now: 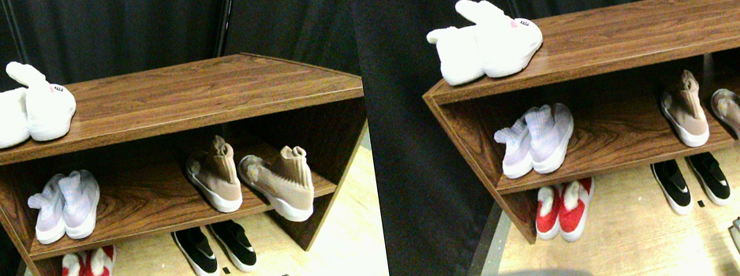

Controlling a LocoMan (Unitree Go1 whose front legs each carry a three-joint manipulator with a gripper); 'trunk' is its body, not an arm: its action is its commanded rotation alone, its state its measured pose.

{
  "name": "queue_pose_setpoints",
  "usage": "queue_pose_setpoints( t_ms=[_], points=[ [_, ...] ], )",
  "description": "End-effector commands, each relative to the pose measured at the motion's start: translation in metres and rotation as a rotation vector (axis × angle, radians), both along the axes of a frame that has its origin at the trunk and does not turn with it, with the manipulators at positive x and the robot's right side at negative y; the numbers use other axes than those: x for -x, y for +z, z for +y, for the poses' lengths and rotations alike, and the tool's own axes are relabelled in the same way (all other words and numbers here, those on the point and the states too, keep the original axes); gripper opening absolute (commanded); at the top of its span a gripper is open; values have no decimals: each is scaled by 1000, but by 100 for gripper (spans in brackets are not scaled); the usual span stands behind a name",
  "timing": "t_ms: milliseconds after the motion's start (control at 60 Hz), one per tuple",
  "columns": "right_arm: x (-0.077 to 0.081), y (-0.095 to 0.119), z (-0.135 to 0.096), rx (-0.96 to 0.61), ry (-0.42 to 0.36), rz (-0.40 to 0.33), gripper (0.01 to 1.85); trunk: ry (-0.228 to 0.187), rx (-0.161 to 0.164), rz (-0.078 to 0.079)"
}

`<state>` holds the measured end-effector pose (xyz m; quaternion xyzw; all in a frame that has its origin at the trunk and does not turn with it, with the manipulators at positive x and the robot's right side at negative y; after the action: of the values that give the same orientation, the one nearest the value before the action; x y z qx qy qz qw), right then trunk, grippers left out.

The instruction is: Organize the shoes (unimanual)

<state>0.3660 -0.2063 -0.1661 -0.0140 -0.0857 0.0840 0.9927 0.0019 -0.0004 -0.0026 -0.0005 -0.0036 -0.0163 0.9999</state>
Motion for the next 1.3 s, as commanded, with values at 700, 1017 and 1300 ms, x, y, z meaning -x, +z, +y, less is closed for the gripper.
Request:
queue_pose_setpoints(
  t_ms=[700,1017,1300],
  points=[
    [19,58,-18,-828,215,-171,92,-65,-16,-45],
    [10,71,-31,-943,213,-153,136,-70,-19,-32],
    [-13,78,-41,-967,141,-64,164,-61,-1,-21]
  ],
)
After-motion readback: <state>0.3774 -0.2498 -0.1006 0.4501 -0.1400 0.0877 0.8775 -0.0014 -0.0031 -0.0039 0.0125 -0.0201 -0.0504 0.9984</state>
